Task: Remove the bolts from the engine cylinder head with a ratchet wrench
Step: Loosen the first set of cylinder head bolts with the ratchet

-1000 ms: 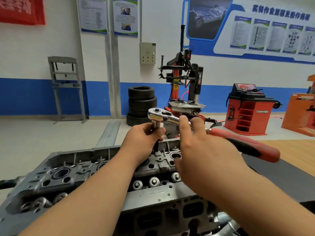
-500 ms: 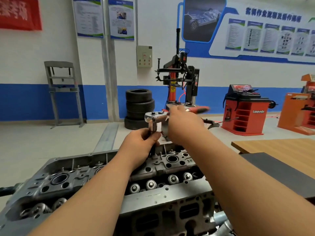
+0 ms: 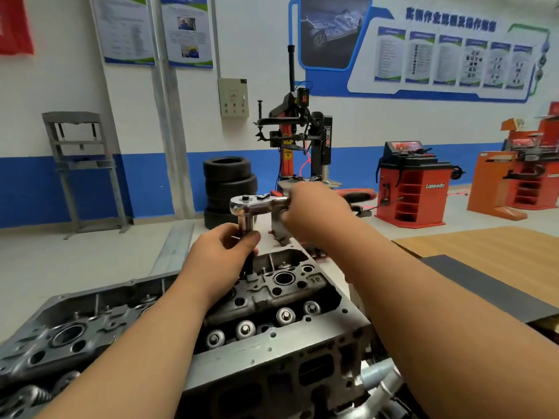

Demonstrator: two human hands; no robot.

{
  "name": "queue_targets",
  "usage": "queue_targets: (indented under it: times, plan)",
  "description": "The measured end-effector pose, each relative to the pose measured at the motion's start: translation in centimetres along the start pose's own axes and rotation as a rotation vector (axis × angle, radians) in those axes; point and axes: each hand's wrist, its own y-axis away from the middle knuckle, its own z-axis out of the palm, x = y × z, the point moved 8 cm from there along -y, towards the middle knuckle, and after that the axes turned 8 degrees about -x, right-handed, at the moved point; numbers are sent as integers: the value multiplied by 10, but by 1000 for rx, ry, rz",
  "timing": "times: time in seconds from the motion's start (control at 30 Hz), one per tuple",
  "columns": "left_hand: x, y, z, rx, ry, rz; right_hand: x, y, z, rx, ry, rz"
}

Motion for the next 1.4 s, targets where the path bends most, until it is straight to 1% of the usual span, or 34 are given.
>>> queue_targets:
  times: [0.1,0.2,0.33,0.4,0.47,0.53,0.57,0.7,0.8,0.87,0.97,1.03,1.13,1.2,1.27,1.33,1.4]
  plan:
    - [1,-1,0,-8,7,0,-17,-40,10,-49,8,3]
    - [6,0,1,-11,-25,13,-23,-46,14,-89,14,12]
    - [8,3,1,8,-16,25,-2,8,4,-1,-15,80]
    - [6,3,1,9,11,21,-3,48,1,83,46,36]
    - [7,4,2,-2,28,34,-18,83,4,148,134,-65]
    - [8,5,2,-11,21,52,-33,97,9,174,183,-120]
    - [9,5,2,-12,21,56,-34,94,10,168,178,-107]
    - [10,4,0,13,52,57,-13,54,3,135,66,-22]
    - [7,1,-1,30,20,41,-1,14,3,106,-65,-79]
    - [4,-2,-2,44,-7,28,-10,-18,9,44,-96,-109]
    - [2,-4,-3,44,-35,22,-35,-48,22,-100,-89,-149]
    - [2,-4,0,16,-17,18,-41,-53,24,-102,-196,-180]
    - [1,-4,2,-6,-25,4,-27,-37,24,-27,-298,-182]
    - [2,-4,2,-9,-32,-3,-12,-18,23,41,-263,-161]
    - [2,-3,2,-3,-18,-10,-2,6,17,79,-121,-155]
    - [1,-3,2,1,-2,-11,2,34,12,63,16,-187]
    - [1,-2,2,0,-5,-14,0,63,8,27,70,-237]
